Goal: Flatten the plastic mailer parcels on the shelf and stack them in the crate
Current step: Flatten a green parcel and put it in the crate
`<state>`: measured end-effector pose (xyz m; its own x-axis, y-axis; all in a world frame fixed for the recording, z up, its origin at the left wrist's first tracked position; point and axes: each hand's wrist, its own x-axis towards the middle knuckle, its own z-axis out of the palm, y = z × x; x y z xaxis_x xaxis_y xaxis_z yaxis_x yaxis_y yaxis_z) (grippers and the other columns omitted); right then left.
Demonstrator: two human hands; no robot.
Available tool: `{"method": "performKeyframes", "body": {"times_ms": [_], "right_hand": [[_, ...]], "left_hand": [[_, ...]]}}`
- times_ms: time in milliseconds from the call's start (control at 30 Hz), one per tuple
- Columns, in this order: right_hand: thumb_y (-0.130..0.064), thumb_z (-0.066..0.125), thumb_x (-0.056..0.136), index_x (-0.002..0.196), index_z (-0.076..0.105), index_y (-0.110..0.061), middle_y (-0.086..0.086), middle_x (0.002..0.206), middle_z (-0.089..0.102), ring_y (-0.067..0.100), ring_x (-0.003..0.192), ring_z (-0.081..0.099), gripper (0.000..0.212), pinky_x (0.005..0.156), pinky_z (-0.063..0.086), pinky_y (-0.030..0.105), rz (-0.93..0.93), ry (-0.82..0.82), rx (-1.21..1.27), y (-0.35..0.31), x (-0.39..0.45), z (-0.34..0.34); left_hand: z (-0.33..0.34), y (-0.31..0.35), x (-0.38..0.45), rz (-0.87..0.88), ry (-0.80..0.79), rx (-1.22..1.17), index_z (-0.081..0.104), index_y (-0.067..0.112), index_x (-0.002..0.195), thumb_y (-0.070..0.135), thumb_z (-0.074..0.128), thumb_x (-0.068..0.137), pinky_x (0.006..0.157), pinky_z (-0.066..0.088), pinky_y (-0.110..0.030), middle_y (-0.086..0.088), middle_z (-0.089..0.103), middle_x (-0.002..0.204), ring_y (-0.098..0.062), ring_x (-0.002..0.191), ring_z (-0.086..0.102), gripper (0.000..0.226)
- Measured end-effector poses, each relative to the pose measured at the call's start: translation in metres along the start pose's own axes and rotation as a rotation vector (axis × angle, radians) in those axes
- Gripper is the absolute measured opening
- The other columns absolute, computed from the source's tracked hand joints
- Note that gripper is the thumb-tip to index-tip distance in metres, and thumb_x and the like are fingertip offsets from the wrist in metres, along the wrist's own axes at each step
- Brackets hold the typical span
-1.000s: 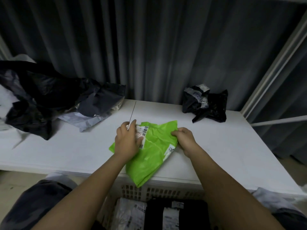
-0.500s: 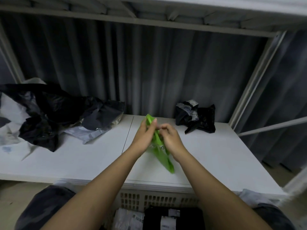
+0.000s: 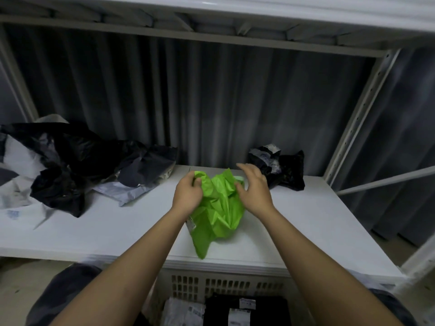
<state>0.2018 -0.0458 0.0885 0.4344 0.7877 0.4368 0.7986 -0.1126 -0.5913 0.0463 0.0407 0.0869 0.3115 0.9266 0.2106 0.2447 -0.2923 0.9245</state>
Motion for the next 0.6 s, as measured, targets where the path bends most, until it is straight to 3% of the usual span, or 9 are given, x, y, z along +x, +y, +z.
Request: {"method": "performKeyframes", "body": {"times_ms": [67, 167, 233, 367, 467, 600], "right_hand": [[-0.018, 0.061, 0.09, 0.14, 0.046, -0.019, 0.011, 0.14, 0.046, 0.028, 0.127, 0.042, 0.052, 0.104, 0.03, 0.029, -0.009, -0.096, -0.045, -0.003, 0.009, -0.005], [-0.02, 0.063, 0.09, 0.131, 0.054, -0.016, 0.011, 0.101, 0.067, 0.028, 0.102, 0.061, 0.042, 0.086, 0.046, 0.033, 0.071, -0.165, -0.041, -0.004, 0.015, -0.007], [-0.024, 0.064, 0.089, 0.118, 0.063, -0.013, 0.008, 0.082, 0.065, 0.026, 0.089, 0.062, 0.031, 0.074, 0.045, 0.031, 0.138, -0.162, -0.054, -0.004, 0.016, -0.004], [-0.024, 0.06, 0.091, 0.089, 0.069, -0.008, 0.015, 0.091, 0.069, 0.033, 0.092, 0.062, 0.018, 0.071, 0.044, 0.031, 0.23, -0.071, -0.1, 0.001, 0.017, -0.001], [-0.022, 0.057, 0.092, 0.092, 0.065, -0.01, 0.015, 0.099, 0.068, 0.034, 0.098, 0.061, 0.015, 0.074, 0.044, 0.031, 0.329, 0.029, -0.058, 0.011, 0.017, -0.01], [-0.013, 0.054, 0.092, 0.093, 0.062, -0.009, 0.018, 0.102, 0.066, 0.036, 0.099, 0.06, 0.009, 0.076, 0.044, 0.033, 0.471, 0.144, 0.005, 0.039, 0.016, -0.027]], "left_hand": [[-0.002, 0.0, 0.003, 0.033, -0.005, 0.009, 0.061, 0.01, 0.101, 0.012, 0.047, 0.097, 0.076, 0.039, -0.026, -0.005, 0.063, 0.094, -0.023, 0.09, 0.057, 0.016], [-0.005, -0.002, 0.004, 0.087, 0.006, -0.003, 0.062, 0.012, 0.095, 0.016, 0.051, 0.096, 0.072, 0.04, -0.021, -0.002, 0.062, 0.086, -0.017, 0.082, 0.055, 0.013], [-0.006, -0.001, 0.001, 0.143, 0.006, -0.009, 0.058, 0.018, 0.079, 0.019, 0.054, 0.096, 0.06, 0.036, -0.014, 0.004, 0.056, 0.071, -0.01, 0.069, 0.051, 0.017], [-0.011, -0.004, 0.005, 0.171, 0.072, -0.029, 0.056, 0.014, 0.081, 0.02, 0.053, 0.097, 0.057, 0.035, -0.02, 0.007, 0.052, 0.066, -0.003, 0.063, 0.048, 0.016], [-0.02, -0.008, 0.018, 0.131, 0.205, -0.069, 0.055, 0.011, 0.082, 0.015, 0.053, 0.096, 0.061, 0.03, -0.024, 0.008, 0.048, 0.065, -0.002, 0.062, 0.043, 0.015], [-0.038, -0.036, 0.045, -0.005, 0.378, -0.145, 0.054, 0.002, 0.076, 0.01, 0.052, 0.095, 0.067, 0.031, -0.028, -0.004, 0.046, 0.065, -0.017, 0.068, 0.04, 0.02]]}}
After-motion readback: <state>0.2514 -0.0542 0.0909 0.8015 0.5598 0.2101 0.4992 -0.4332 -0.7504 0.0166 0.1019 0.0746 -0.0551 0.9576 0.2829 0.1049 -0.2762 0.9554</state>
